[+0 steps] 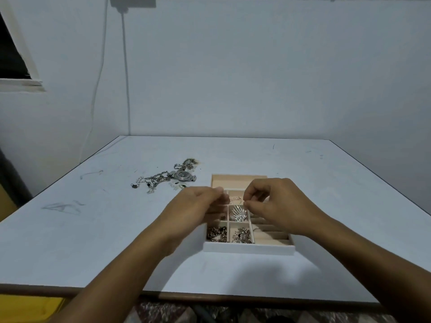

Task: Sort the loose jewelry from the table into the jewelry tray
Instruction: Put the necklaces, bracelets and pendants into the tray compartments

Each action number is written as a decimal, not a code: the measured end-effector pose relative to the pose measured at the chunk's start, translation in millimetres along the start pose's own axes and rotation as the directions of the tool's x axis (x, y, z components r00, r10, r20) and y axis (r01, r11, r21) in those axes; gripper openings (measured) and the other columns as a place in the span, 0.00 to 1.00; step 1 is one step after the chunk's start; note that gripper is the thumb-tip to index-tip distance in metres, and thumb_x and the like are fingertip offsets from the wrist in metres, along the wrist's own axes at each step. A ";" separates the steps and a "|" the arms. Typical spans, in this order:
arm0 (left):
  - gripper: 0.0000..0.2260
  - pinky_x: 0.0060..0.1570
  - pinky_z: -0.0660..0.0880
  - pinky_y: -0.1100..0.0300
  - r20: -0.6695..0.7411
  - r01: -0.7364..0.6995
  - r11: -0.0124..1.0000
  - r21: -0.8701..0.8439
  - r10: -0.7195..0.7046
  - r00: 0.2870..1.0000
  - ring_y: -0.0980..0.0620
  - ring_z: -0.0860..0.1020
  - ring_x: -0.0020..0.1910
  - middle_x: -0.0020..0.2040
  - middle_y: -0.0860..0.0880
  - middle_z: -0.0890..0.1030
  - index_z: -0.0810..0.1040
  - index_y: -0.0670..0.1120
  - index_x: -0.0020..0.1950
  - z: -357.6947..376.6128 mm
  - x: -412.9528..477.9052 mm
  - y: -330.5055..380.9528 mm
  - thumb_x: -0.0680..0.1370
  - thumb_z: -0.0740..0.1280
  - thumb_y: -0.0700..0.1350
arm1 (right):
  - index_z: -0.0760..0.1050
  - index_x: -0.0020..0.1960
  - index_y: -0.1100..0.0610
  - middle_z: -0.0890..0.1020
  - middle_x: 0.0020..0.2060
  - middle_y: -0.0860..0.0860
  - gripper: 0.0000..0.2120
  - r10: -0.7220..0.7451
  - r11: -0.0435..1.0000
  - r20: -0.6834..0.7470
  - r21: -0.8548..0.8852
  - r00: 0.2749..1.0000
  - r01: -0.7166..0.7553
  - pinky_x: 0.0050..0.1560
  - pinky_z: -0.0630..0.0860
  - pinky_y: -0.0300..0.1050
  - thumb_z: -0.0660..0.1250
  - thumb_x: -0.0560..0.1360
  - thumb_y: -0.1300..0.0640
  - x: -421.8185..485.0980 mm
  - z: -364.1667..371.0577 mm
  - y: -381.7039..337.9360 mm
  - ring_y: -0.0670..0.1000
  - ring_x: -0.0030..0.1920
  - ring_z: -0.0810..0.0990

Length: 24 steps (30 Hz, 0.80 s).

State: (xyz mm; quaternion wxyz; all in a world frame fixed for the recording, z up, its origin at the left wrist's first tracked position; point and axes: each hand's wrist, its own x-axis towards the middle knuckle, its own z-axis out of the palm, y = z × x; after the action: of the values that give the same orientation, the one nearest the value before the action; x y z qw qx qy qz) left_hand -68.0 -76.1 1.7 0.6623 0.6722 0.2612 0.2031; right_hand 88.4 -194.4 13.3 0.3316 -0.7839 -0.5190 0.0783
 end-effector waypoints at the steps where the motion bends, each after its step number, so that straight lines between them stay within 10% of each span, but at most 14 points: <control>1: 0.12 0.59 0.77 0.51 -0.045 -0.052 0.993 0.102 0.057 0.997 0.47 0.83 0.52 0.48 0.44 0.85 0.83 0.42 0.49 -5.0 -0.5 -2.0 0.80 0.63 0.47 | 0.80 0.38 0.49 0.82 0.34 0.44 0.05 -0.006 1.000 0.007 0.009 1.000 0.006 0.41 0.76 0.39 0.71 0.71 0.57 4.2 2.0 -1.4 0.44 0.37 0.80; 10: 0.07 0.45 0.69 0.67 -0.181 -0.105 0.588 0.802 0.407 0.895 0.60 0.76 0.47 0.47 0.60 0.81 0.81 0.53 0.48 -76.4 0.9 -35.6 0.76 0.64 0.46 | 0.79 0.45 0.50 0.81 0.44 0.43 0.03 -0.159 0.983 0.174 -0.060 0.972 0.172 0.44 0.74 0.41 0.69 0.72 0.56 79.9 60.2 -42.4 0.43 0.42 0.78; 24: 0.18 0.59 0.66 0.59 -0.173 0.028 0.396 0.918 0.336 0.926 0.52 0.68 0.62 0.61 0.52 0.77 0.76 0.48 0.63 -171.7 10.1 -57.3 0.79 0.57 0.55 | 0.77 0.57 0.51 0.80 0.53 0.50 0.14 -0.244 0.894 0.272 -0.309 0.931 0.324 0.56 0.72 0.49 0.66 0.74 0.47 186.6 184.5 -111.7 0.54 0.58 0.74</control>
State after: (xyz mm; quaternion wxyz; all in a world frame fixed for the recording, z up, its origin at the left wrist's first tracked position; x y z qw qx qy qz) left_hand -171.2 64.0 -49.3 0.1150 0.8991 0.3720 0.1999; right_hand 0.9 75.0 -19.9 0.1341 -0.7313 -0.6683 0.0242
